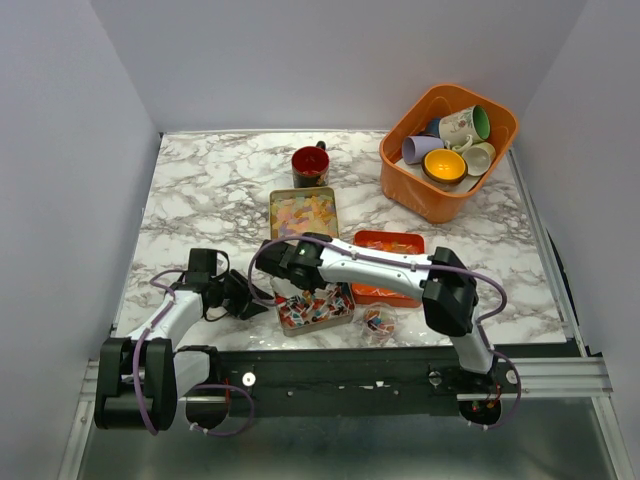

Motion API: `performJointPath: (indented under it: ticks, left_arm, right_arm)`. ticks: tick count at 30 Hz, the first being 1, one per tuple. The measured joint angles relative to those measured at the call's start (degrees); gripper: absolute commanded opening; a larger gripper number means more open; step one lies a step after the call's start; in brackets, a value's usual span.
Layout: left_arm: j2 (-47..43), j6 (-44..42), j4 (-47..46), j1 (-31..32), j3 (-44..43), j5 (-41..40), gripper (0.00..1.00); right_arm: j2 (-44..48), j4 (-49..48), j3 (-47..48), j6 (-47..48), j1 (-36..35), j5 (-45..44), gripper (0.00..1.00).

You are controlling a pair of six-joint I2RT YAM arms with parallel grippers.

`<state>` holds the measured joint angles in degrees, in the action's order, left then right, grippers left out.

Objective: Pack the candies
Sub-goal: Scoop the fake candies from the storage box.

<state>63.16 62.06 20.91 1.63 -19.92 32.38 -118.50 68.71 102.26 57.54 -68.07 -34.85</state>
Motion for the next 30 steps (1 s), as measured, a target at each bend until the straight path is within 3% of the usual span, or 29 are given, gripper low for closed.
performJointPath:
  ticks: [10,21,30]
  left_arm:
    - [0.9,-0.1,-0.5,0.0,0.0,0.0,0.47]
    - [-0.2,-0.2,-0.5,0.0,0.0,0.0,0.45]
    - [-1.9,-0.5,-0.5,0.0,0.0,0.0,0.45]
  right_arm:
    - [0.4,-0.1,1.0,3.5,-1.0,1.2,0.01]
    - [7.2,1.6,-6.4,6.5,-1.2,3.0,0.01]
    - [6.9,2.0,-7.0,6.2,-1.2,3.3,0.01]
